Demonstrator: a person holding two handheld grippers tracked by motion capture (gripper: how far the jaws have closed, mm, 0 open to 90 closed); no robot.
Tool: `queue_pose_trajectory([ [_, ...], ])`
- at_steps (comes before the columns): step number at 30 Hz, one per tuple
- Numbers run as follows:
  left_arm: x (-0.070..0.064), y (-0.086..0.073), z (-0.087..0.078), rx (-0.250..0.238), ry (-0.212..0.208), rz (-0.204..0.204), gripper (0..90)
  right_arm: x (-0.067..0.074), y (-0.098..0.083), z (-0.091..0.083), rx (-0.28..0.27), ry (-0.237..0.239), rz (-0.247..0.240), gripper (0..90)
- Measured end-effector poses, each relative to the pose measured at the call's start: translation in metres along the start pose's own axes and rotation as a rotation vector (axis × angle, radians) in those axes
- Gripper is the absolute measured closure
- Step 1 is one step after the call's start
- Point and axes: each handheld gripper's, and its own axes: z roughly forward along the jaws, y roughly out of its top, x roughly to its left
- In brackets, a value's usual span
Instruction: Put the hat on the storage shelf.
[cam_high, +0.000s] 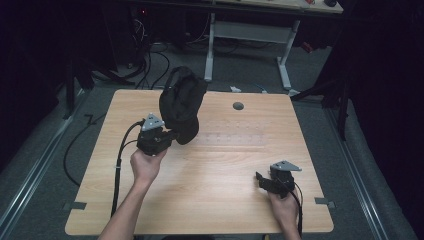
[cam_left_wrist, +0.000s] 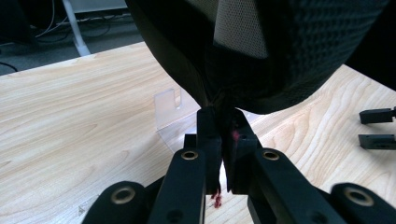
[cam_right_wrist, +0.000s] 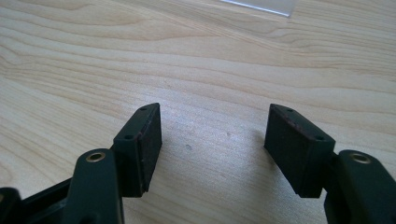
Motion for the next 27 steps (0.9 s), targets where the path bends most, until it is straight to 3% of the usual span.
queue_pose_trajectory([
  [22,-0.007,-0.008,0.014,0.047,0.025,0.026,86.3,0.001,0.000,0.000,0.000,0.003,0.000,36.2],
  [27,-0.005,-0.014,0.018,0.048,0.015,0.003,86.2,0.001,0.000,0.000,0.000,0.003,-0.001,36.2],
])
